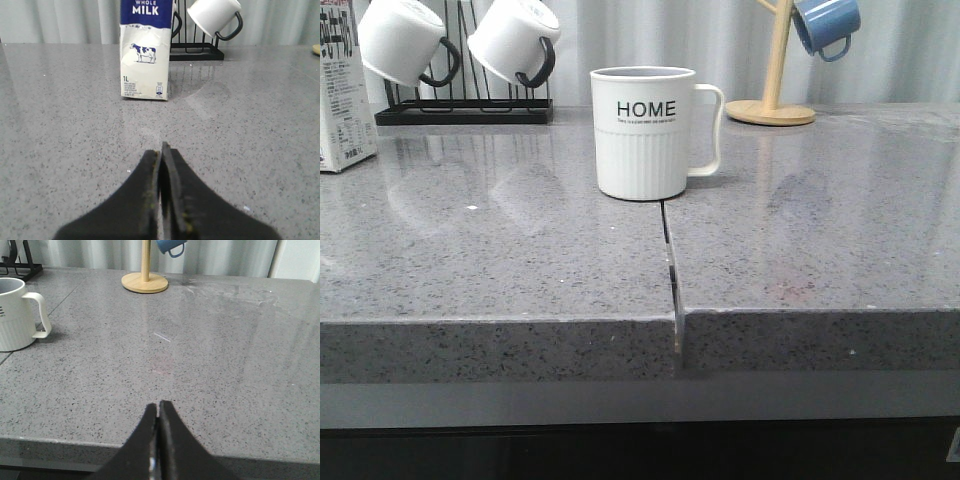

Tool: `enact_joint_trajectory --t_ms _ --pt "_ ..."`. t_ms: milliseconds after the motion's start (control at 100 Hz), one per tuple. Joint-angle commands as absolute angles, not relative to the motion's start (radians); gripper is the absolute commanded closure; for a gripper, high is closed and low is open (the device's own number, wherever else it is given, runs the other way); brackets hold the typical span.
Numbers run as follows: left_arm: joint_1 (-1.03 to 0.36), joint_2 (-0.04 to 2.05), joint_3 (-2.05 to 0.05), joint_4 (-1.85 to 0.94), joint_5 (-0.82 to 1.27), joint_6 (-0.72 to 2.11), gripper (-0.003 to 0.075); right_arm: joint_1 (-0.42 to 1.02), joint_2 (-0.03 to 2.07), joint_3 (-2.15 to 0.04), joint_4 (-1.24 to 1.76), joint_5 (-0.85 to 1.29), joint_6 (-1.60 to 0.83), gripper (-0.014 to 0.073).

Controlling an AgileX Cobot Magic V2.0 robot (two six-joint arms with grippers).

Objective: Place milk next to cup
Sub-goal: 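Reach the left gripper to the milk carton and close around it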

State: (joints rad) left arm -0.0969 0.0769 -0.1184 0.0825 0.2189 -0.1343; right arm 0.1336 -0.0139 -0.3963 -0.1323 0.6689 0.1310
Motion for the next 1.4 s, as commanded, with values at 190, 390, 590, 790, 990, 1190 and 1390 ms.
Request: enact_joint_trajectory --t_ms 190,390,590,790,990,1190,1390 --pt "-0.097 0.397 -0.33 0.096 0.145 -0.137 0.0589 0.127 -0.026 -0.417 -0.153 0.587 0.132 0.0652" --pt "-0.089 0.589 -0.417 0.11 0.036 -0.137 0.0027 0.127 -0.026 -0.417 -0.153 0.587 0.132 0.0652" --pt "-0.045 0.767 -0.538 0.11 0.032 -0.137 0.008 0.127 -0.026 -0.417 -0.153 0.587 0.132 0.0652" --pt "-0.015 0.916 -0.606 0.11 -0.123 -0.137 0.008 0.127 -0.026 -0.417 -0.153 0.587 0.132 0.0652" --pt "-0.015 1.068 -0.641 0.11 -0.312 -0.137 0.008 0.127 -0.026 -0.417 -0.153 0.587 0.132 0.0652" --pt "-0.015 1.196 -0.745 0.11 -0.305 -0.139 0.008 0.127 -0.026 -0.417 -0.153 0.587 0.132 0.0652" --pt "-0.015 1.296 -0.835 0.11 -0.305 -0.141 0.008 0.127 -0.026 -0.417 -0.153 0.587 0.132 0.0652"
